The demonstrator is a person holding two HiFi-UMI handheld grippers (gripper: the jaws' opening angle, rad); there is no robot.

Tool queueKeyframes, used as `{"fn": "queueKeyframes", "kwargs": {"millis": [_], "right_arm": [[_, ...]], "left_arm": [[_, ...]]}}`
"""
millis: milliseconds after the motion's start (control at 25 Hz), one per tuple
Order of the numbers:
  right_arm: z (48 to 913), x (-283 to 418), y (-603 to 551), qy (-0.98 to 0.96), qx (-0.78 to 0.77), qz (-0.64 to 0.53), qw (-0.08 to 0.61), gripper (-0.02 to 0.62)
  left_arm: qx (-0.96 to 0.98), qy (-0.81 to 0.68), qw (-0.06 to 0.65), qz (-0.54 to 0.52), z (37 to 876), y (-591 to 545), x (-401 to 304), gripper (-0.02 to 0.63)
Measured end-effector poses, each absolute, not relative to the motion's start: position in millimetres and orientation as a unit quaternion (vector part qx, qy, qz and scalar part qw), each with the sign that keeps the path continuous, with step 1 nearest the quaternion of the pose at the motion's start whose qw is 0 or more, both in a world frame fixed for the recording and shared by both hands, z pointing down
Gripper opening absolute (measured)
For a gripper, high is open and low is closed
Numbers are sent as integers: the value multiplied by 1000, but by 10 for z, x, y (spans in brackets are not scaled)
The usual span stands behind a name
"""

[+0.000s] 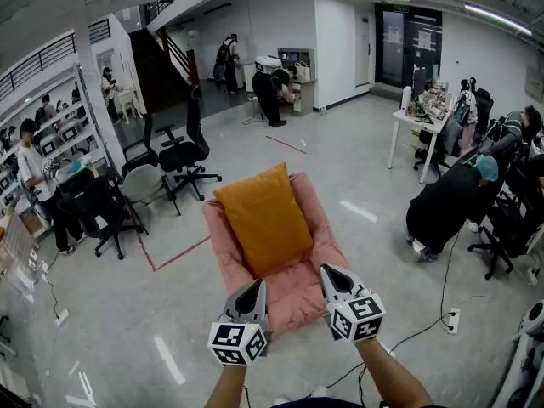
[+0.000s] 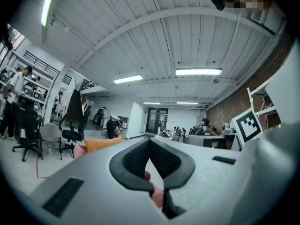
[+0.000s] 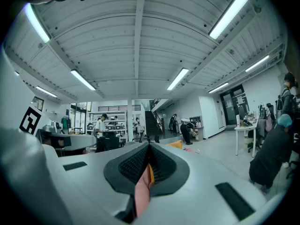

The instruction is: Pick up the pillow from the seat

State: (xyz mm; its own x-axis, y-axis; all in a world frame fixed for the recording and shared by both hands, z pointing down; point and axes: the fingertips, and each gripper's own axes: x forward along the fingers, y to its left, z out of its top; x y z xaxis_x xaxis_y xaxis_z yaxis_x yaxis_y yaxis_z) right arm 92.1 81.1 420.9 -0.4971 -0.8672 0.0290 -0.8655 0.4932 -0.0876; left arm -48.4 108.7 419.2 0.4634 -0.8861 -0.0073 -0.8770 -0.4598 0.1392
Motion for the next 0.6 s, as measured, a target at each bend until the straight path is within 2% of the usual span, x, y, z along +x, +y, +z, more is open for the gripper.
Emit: {"fn": "queueKeyframes", "kwargs": {"millis": [600], "right_arm": [[4258, 1083, 636, 868, -493, -57, 18, 17]], "left_arm": [[849, -523, 67, -36, 4259, 931, -335, 3]]}}
